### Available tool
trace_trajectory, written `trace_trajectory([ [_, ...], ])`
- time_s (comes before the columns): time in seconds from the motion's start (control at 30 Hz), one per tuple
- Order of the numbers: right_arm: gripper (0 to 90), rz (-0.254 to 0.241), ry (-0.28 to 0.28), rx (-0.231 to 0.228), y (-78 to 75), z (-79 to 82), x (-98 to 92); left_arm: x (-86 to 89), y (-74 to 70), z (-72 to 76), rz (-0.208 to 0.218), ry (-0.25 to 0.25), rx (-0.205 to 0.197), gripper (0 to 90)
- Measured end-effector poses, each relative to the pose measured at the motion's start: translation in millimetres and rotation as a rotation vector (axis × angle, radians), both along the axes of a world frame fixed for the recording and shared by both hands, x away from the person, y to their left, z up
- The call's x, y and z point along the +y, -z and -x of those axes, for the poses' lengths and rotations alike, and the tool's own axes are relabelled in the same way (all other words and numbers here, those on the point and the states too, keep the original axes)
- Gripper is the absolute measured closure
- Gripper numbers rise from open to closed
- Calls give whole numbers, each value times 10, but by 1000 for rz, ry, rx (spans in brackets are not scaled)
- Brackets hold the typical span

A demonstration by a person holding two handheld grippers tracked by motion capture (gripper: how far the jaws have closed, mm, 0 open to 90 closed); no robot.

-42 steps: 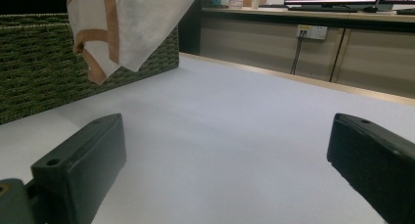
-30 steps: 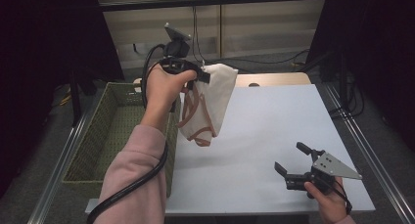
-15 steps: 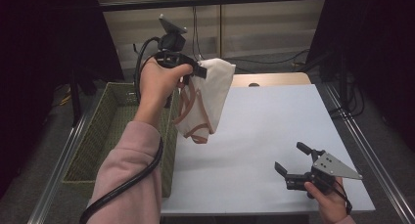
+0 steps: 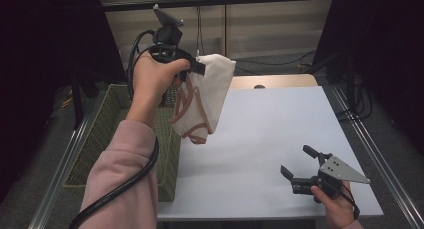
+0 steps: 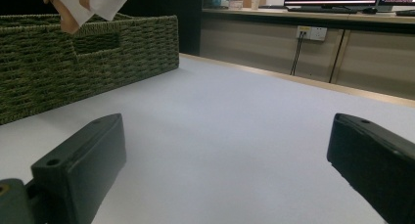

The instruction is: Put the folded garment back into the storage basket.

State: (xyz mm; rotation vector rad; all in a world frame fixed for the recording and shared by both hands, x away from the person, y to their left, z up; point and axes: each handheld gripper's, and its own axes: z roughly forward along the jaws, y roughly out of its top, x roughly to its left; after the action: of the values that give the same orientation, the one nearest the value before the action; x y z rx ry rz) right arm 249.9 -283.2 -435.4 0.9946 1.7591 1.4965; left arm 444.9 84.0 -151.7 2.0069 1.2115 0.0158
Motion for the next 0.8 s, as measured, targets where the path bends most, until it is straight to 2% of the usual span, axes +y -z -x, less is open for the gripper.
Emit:
trace_trajectory([
  [0.1, 7, -3, 1, -1, 0, 1, 3, 19, -19, 5, 3, -5, 0, 834],
  [0.17, 7, -36, 14, 17, -11, 11, 24, 54, -46, 8, -9, 7, -1, 834],
  [0.2, 7, -31, 11, 6, -5, 3, 23, 51, -51, 16, 8, -8, 6, 834],
  [0.23, 7, -28, 13, 9, -7, 5, 22, 70, -59, 14, -3, 2, 0, 834],
  [0.47, 8, -29, 12, 9, -6, 4, 24, 133, -98, 23, -6, -2, 1, 834],
  [0.5, 8, -28, 8, 2, -6, 1, 23, 146, -115, 33, 7, -16, -4, 834],
  [0.57, 8, -28, 8, 2, -7, 1, 22, 164, -127, 32, -5, -5, -7, 834],
  [0.8, 8, -27, 12, 5, -7, 3, 23, 223, -189, 55, 10, -26, -7, 834],
])
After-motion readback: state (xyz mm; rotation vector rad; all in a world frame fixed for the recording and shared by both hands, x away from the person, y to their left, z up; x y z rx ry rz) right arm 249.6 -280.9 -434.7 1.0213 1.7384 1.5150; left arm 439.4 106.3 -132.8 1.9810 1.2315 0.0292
